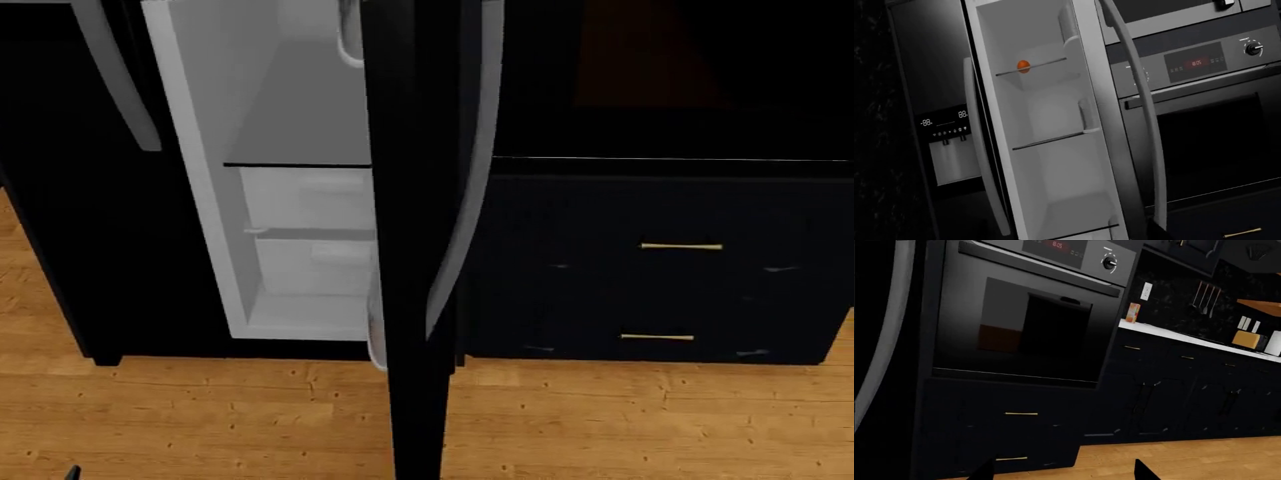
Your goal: Close the fridge door
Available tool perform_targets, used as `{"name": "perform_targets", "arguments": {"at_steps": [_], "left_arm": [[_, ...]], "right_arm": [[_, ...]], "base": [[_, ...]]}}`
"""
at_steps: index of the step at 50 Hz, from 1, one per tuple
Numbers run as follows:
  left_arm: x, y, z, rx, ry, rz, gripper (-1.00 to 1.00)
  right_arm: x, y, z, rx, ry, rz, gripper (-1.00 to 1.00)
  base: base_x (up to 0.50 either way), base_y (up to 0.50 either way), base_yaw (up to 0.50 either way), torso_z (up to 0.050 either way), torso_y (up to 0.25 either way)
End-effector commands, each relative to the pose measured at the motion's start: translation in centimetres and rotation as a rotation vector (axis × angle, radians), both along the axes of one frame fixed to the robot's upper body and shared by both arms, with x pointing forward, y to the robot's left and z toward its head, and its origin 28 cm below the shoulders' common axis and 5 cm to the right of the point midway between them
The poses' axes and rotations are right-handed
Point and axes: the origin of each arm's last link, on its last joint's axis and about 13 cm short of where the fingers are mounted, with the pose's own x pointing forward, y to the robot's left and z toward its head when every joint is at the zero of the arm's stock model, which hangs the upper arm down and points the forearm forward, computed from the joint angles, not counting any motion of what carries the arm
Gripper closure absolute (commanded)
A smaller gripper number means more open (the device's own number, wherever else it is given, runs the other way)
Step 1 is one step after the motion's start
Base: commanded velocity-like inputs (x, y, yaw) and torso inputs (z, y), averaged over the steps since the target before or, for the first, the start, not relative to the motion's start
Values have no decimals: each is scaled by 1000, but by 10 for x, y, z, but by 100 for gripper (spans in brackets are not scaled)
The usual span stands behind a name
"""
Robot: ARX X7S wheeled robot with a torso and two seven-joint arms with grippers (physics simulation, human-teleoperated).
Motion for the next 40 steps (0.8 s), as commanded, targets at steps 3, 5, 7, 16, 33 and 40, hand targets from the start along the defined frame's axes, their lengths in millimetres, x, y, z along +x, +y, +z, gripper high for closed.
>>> {"name": "perform_targets", "arguments": {"at_steps": [3, 5, 7, 16, 33, 40], "left_arm": [[-2, -1, 1, -2, -3, 4, -100], [-3, -1, 0, 0, -1, 0, -100], [-3, -1, 2, -1, -6, 2, -100], [-3, -2, 1, 4, -4, 0, -100], [-5, 2, 4, -5, -6, 2, -100], [-7, 2, 5, -5, -7, 0, -100]], "right_arm": [[-2, -3, 1, 3, -3, -15, -100], [-1, -2, 1, 3, -1, -12, -100], [0, -2, 1, 5, -1, -11, -100], [0, -2, -1, 11, -1, -18, -100], [4, 5, 3, -4, 3, 9, -100], [2, 5, 3, -9, 3, 4, -100]], "base": [[1, -500, 0, 0, 0], [80, -500, 0, 0, 0], [143, -469, 0, 0, 0], [193, -446, 0, 0, 0], [200, -439, 0, 0, 0], [153, -477, 0, 0, 0]]}}
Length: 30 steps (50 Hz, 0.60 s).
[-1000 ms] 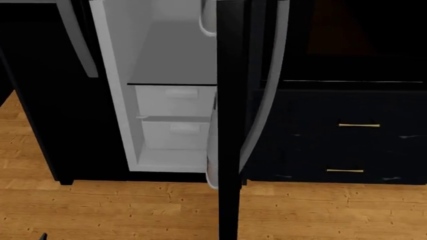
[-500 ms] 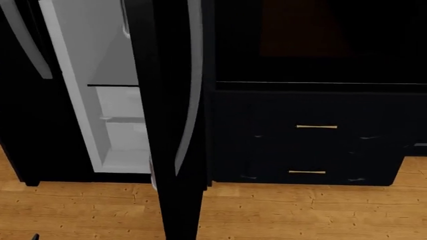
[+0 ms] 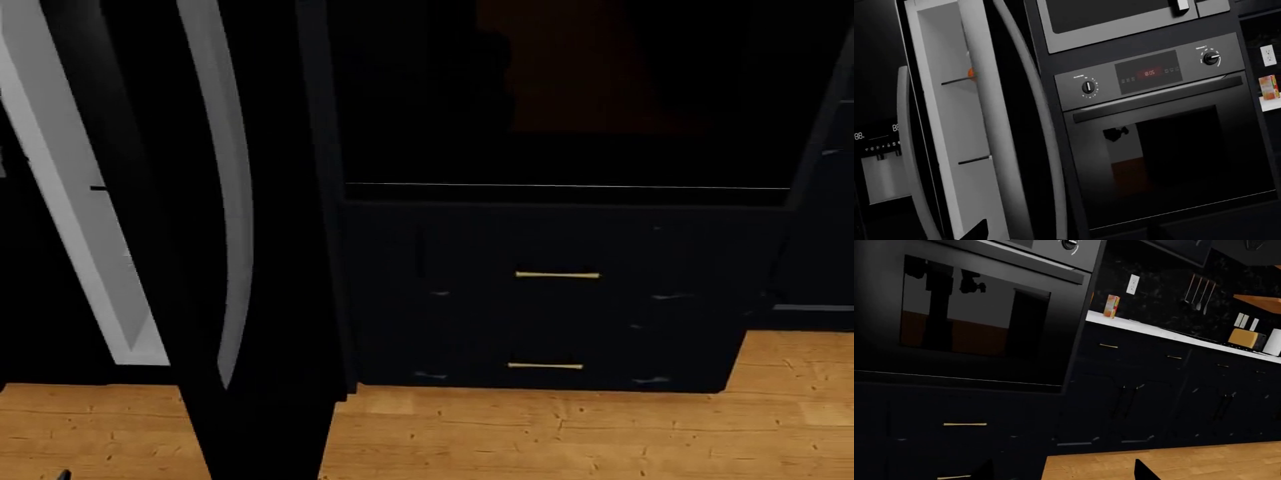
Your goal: Close the fridge door
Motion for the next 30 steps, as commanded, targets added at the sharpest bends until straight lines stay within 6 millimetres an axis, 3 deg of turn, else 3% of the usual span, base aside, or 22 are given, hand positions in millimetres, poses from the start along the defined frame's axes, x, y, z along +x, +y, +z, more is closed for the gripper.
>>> {"name": "perform_targets", "arguments": {"at_steps": [1, 9, 10, 11, 30], "left_arm": [[-2, 0, 2, -1, -5, -1, -100], [-2, -1, 5, 7, -8, 1, -100], [24, -9, 47, 33, -106, -82, -100], [25, -6, 41, 58, 8, -43, -100], [25, -7, 48, 53, 6, -47, -100]], "right_arm": [[-1, 1, 1, -6, -3, 3, -100], [-2, 2, 2, -12, -9, 12, -100], [12, 3, 29, -66, -26, 61, -100], [12, 4, 29, -60, -19, 62, -100], [14, 7, 31, -78, -23, 95, -100]], "base": [[78, -500, 0, 0, 0], [239, -405, 0, 0, 0], [0, -254, 0, 0, 0], [0, -246, 0, 0, 0], [430, -93, 0, 0, 0]]}}
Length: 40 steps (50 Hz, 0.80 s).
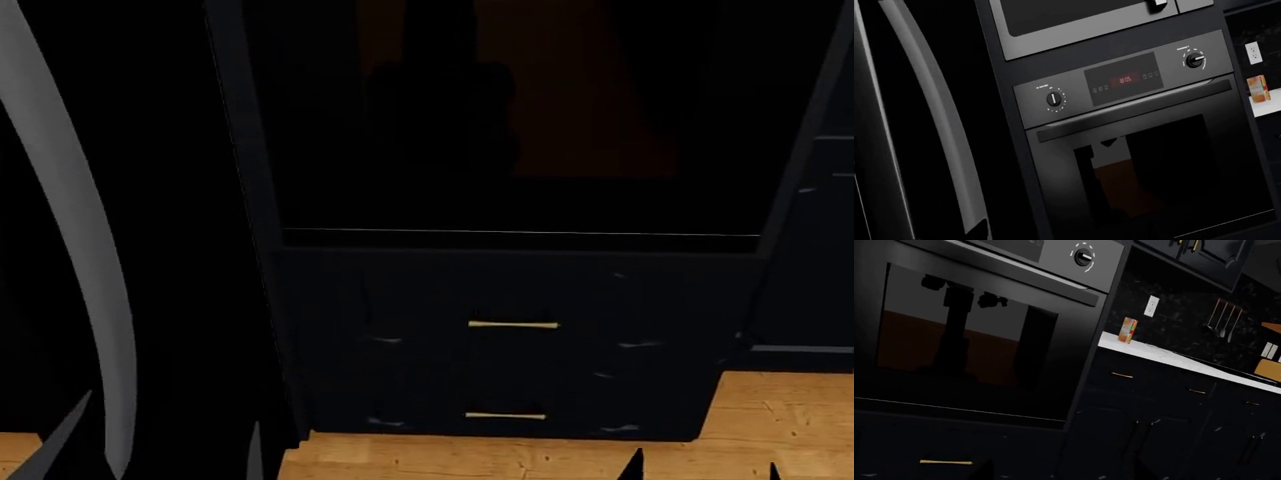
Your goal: Close the fridge door
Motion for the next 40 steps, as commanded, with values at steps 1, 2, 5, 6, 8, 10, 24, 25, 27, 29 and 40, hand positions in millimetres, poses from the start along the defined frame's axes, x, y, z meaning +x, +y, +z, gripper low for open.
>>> {"name": "perform_targets", "arguments": {"at_steps": [1, 2, 5, 6, 8, 10, 24, 25, 27, 29, 40], "left_arm": [[3, -1, 8, 8, 2, -6, -100], [3, 0, 8, 6, 3, -5, -100], [3, 1, 8, 3, 4, -4, -100], [3, 1, 8, 2, 1, -4, -100], [3, 2, 8, 1, 1, 0, -100], [3, 3, 8, -4, 3, 3, -100], [-2, 1, 13, -4, -11, -9, -100], [-2, 1, 13, -4, -11, -6, -100], [-2, 1, 14, -5, -12, -5, -100], [-2, 1, 15, -6, -15, -4, -100], [7, 5, 35, 24, -44, 27, -100]], "right_arm": [[3, 2, 5, -13, -1, 16, -100], [4, 2, 6, -15, -2, 20, -100], [5, 3, 5, -14, -3, 23, -100], [5, 4, 5, -17, -2, 23, -100], [5, 4, 5, -19, -2, 25, -100], [5, 4, 5, -21, -2, 23, -100], [-1, 4, 9, -21, -15, 20, -100], [-1, 4, 9, -21, -16, 20, -100], [0, 4, 9, -23, -14, 23, -100], [0, 4, 9, -24, -15, 24, -100], [-1, 6, 14, -38, -22, 38, -100]], "base": [[500, -71, 0, 0, 0], [500, -71, 0, 0, 0], [500, -72, 0, 0, 0], [500, -70, 0, 0, 0], [500, -65, 0, 0, 0], [500, -68, 0, 0, 0], [500, -41, 0, 0, 1], [500, -43, 0, 0, 0], [500, -41, 0, 0, 0], [500, -45, 0, 0, 0], [500, -40, 0, 0, 0]]}}
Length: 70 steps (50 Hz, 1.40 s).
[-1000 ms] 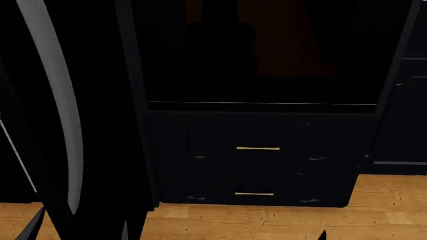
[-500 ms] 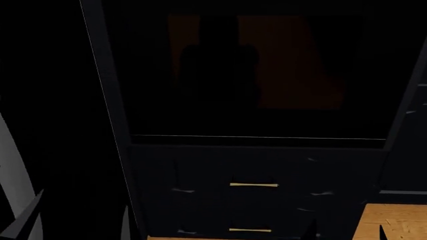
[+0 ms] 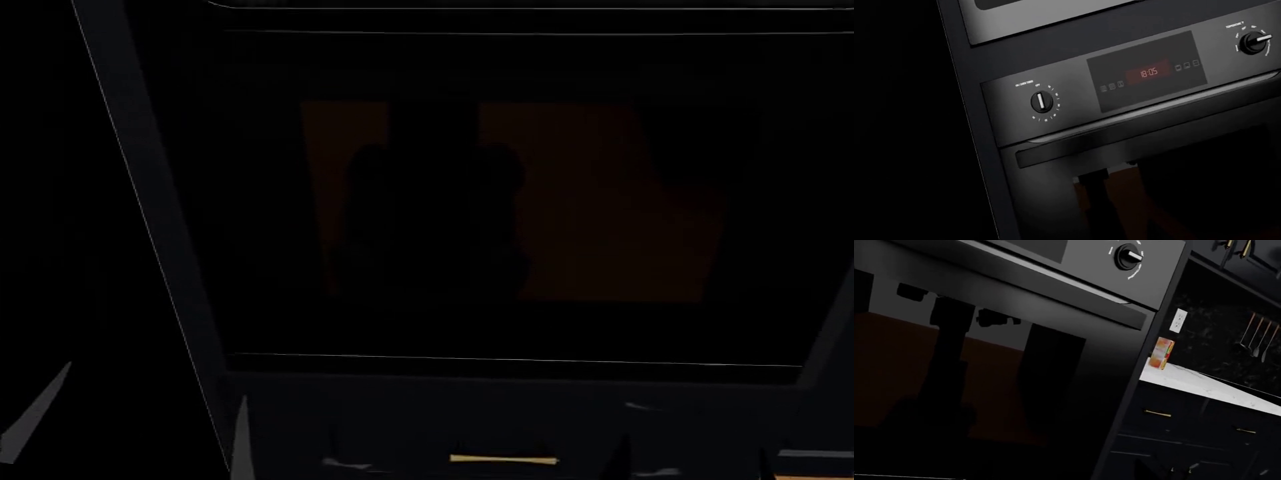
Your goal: Close the fridge door
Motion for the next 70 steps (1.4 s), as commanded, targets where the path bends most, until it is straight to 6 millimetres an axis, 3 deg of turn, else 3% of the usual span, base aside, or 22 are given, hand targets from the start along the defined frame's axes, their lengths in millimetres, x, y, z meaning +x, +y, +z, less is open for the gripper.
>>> {"name": "perform_targets", "arguments": {"at_steps": [1, 45, 50, 61, 70], "left_arm": [[6, 3, 16, 22, -26, 27, -100], [1, 13, 15, 3, -36, 53, -100], [13, 48, 16, -33, -28, 249, -100], [13, 128, 54, 3, -65, 561, -100], [15, 157, 74, 10, -20, 699, -100]], "right_arm": [[-1, 2, 3, -13, -5, 9, -100], [1, 7, 1, -24, -1, 38, -100], [0, 5, 0, -21, -5, 38, -100], [-4, 2, 0, -4, -20, 43, -100], [-10, 0, -2, 2, -27, 45, -100]], "base": [[500, -39, 0, 0, 0], [447, 91, 0, 0, 0], [0, 0, 0, 0, 0], [0, 0, 0, 0, 0], [0, 3, 3, 0, 0]]}}
